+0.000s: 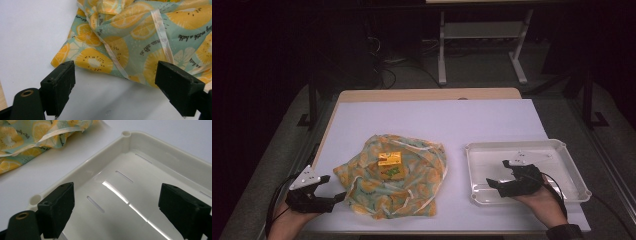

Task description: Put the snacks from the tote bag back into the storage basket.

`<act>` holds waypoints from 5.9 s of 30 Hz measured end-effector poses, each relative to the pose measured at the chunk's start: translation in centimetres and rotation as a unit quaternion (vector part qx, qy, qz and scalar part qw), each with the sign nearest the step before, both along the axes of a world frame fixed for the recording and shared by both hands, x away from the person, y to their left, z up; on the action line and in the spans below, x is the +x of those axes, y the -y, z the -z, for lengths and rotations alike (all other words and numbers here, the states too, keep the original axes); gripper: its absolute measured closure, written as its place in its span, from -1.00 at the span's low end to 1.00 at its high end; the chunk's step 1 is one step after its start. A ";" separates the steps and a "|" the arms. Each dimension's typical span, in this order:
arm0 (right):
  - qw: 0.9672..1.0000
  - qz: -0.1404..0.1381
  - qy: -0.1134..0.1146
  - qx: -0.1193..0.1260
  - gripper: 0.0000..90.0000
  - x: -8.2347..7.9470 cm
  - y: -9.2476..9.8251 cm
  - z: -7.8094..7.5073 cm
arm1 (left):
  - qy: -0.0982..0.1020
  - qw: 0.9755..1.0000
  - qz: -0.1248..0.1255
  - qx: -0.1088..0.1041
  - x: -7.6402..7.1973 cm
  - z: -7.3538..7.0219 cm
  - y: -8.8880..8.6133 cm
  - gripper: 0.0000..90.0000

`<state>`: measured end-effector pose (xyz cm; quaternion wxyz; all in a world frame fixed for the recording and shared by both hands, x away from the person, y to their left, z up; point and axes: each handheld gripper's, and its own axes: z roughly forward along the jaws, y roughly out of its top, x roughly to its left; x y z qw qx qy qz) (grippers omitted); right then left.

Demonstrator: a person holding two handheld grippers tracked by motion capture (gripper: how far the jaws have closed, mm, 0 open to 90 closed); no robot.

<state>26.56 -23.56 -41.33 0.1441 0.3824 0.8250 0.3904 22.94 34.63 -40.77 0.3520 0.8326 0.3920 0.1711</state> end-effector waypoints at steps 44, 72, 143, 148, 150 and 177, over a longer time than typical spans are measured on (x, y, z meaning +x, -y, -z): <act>0.999 0.004 -0.034 0.015 -0.70 1.0 0.5 1.1 | -0.003 0.997 0.059 -0.048 3.0 -4.5 3.6 0.34; 0.999 0.005 -0.038 0.012 -0.69 0.9 0.4 1.1 | -0.013 0.994 0.098 -0.037 5.5 -4.2 8.0 0.99; 0.999 0.004 -0.036 0.004 -0.69 0.7 0.2 1.2 | -0.028 0.987 0.158 -0.021 4.9 -2.6 12.7 0.99; 0.999 0.004 -0.037 0.003 -0.69 0.7 0.2 1.2 | -0.029 0.987 0.157 -0.021 4.8 -2.7 12.7 0.93; 0.999 0.003 -0.035 0.004 -0.69 0.7 0.2 1.2 | -0.028 0.987 0.156 -0.020 4.7 -2.9 12.7 0.84; 0.999 0.006 -0.041 0.003 -0.69 0.7 0.2 1.2 | -0.074 0.991 0.112 0.017 5.2 -5.0 13.3 -0.42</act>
